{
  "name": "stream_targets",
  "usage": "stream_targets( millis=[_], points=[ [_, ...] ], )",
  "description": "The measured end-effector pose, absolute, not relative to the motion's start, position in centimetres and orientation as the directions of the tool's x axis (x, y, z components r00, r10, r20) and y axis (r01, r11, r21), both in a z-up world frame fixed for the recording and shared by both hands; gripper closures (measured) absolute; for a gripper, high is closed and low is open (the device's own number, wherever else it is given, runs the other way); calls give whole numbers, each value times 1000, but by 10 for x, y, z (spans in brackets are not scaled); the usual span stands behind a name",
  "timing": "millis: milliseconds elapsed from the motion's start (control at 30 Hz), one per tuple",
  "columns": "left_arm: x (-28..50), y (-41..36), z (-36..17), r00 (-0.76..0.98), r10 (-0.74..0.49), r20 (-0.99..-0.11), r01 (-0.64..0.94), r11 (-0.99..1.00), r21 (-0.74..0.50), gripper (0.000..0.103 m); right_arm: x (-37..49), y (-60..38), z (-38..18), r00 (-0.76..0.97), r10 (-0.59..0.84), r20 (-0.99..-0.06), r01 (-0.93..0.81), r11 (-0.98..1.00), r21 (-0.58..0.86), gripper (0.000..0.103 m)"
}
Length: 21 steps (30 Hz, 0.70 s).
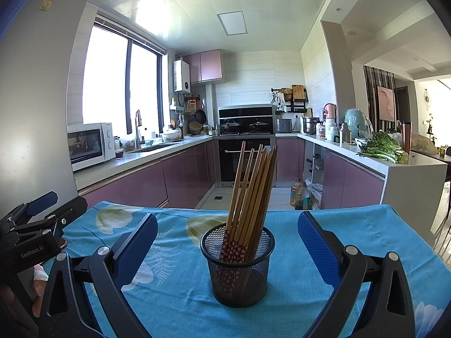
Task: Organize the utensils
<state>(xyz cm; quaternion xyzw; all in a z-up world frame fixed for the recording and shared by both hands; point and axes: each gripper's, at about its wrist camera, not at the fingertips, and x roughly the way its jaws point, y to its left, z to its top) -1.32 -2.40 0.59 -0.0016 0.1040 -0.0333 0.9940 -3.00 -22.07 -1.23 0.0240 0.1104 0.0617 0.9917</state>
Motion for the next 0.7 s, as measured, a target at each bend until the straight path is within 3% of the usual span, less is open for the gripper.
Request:
stream_targets(
  millis=[500, 700],
  points=[
    [-11, -27, 2, 972, -62, -227, 66, 998, 8, 5, -29, -225, -16, 967, 115, -226, -103, 993, 63, 7],
    [10, -10, -8, 946, -49, -322, 48, 999, -12, 5, -14, -269, -37, 936, -32, -349, 41, 999, 18, 7]
  ],
)
